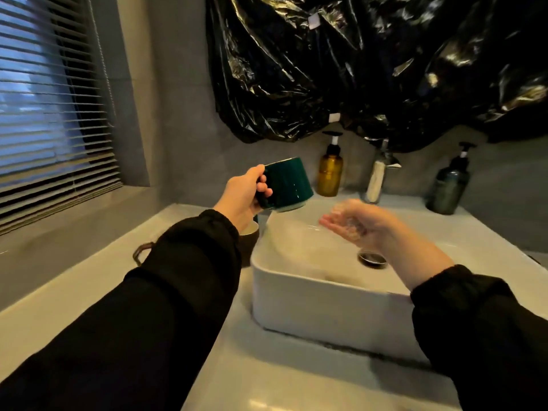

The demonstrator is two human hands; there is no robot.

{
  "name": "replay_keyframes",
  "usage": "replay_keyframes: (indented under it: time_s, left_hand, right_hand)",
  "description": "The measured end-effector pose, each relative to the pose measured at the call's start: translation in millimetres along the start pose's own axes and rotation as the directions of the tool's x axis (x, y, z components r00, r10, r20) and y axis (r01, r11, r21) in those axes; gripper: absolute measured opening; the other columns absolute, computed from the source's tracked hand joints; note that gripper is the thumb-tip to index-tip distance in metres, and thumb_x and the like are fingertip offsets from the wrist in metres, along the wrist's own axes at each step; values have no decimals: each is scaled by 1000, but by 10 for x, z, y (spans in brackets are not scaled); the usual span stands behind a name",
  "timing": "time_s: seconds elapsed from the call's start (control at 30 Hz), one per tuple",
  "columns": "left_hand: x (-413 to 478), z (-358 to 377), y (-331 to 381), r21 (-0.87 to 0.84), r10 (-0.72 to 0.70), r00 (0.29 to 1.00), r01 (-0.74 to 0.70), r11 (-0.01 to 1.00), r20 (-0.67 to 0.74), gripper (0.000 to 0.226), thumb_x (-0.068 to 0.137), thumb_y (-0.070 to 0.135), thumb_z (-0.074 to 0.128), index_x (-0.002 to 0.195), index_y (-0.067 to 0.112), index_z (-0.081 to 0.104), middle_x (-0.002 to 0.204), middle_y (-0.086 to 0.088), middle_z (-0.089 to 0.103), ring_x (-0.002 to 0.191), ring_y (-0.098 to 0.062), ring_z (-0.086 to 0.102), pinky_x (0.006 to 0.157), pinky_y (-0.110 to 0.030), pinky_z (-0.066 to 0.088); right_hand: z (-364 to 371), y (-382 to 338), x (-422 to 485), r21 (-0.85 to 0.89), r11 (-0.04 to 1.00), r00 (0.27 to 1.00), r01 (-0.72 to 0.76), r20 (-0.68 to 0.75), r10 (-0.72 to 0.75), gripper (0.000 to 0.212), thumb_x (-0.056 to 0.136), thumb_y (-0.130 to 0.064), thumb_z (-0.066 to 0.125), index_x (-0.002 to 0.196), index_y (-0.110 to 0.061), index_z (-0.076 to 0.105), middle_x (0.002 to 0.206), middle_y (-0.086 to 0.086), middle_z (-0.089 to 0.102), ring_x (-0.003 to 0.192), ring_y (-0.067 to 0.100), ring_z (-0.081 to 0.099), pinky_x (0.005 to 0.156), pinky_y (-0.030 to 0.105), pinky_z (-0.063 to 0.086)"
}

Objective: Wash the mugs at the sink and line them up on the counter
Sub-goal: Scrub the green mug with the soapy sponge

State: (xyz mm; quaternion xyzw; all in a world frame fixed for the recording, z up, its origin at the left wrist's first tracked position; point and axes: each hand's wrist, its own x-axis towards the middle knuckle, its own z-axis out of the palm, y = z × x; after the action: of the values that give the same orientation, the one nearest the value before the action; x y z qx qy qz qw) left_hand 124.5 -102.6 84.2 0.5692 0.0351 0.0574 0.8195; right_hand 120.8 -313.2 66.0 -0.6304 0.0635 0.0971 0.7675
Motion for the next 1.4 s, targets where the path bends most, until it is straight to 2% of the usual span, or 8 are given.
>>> replay_keyframes:
  time_s: [0.1,0.3,0.43,0.53,0.63,0.77,1.13,1.4]
  left_hand:
    - [140,446,-264,-27,-76,996,78,997,55,31,96,26,51,67,15,50,46,5,41,49,-11,44,62,-26,44]
    - [369,1177,-741,-54,-176,981,181,982,86,22,96,20,50,76,12,53,60,1,43,52,-10,41,61,-23,44]
    - [561,1415,-947,-2,-193,980,193,981,47,23,96,22,51,74,14,53,61,0,44,57,-12,44,67,-25,45]
    - [708,1483,-996,69,-168,985,165,984,29,24,95,24,51,73,15,52,63,-1,44,57,-12,44,70,-26,45]
    - [785,1481,-1010,131,-136,990,131,983,29,25,96,25,50,74,15,51,63,0,44,58,-12,44,67,-25,45]
    - [826,1448,-1017,186,-119,992,109,976,43,27,97,26,49,72,15,51,65,0,45,60,-12,45,70,-26,46]
    - [807,1376,-998,219,-119,992,107,970,41,28,98,28,48,73,16,51,67,-1,46,61,-12,45,66,-23,47]
    - [778,1364,-997,263,-112,992,92,960,63,30,98,31,47,72,16,51,64,0,44,61,-12,45,62,-23,45]
  right_hand:
    - [-705,-25,240,85,991,989,-99,-103,107,25,88,11,50,100,-10,57,108,17,62,79,18,63,49,25,57]
    - [-1241,-130,451,-331,938,973,-102,-227,26,18,91,-20,63,108,-14,57,80,6,51,58,9,35,46,16,36]
    - [-1335,-143,601,-723,687,894,-76,-355,-275,38,88,-47,62,78,-10,56,66,5,48,54,15,36,49,27,34]
    - [-1377,-226,651,-944,324,837,-58,-223,-500,52,90,-49,56,56,-12,42,55,4,41,53,19,40,58,34,37]
    - [-1365,-259,626,-993,104,830,-61,-108,-546,46,100,-33,44,61,-8,43,54,5,30,53,22,32,55,36,30]
    - [-1366,-249,660,-971,237,779,-17,-161,-605,50,100,-34,42,55,-11,36,54,4,34,49,17,33,56,33,30]
    - [-1358,-172,652,-963,266,763,-49,-208,-612,49,102,-40,28,83,-8,60,56,5,42,53,25,45,53,34,32]
    - [-1410,-187,602,-937,340,699,83,-188,-690,60,103,-34,33,49,-8,36,48,5,41,46,21,38,49,32,28]
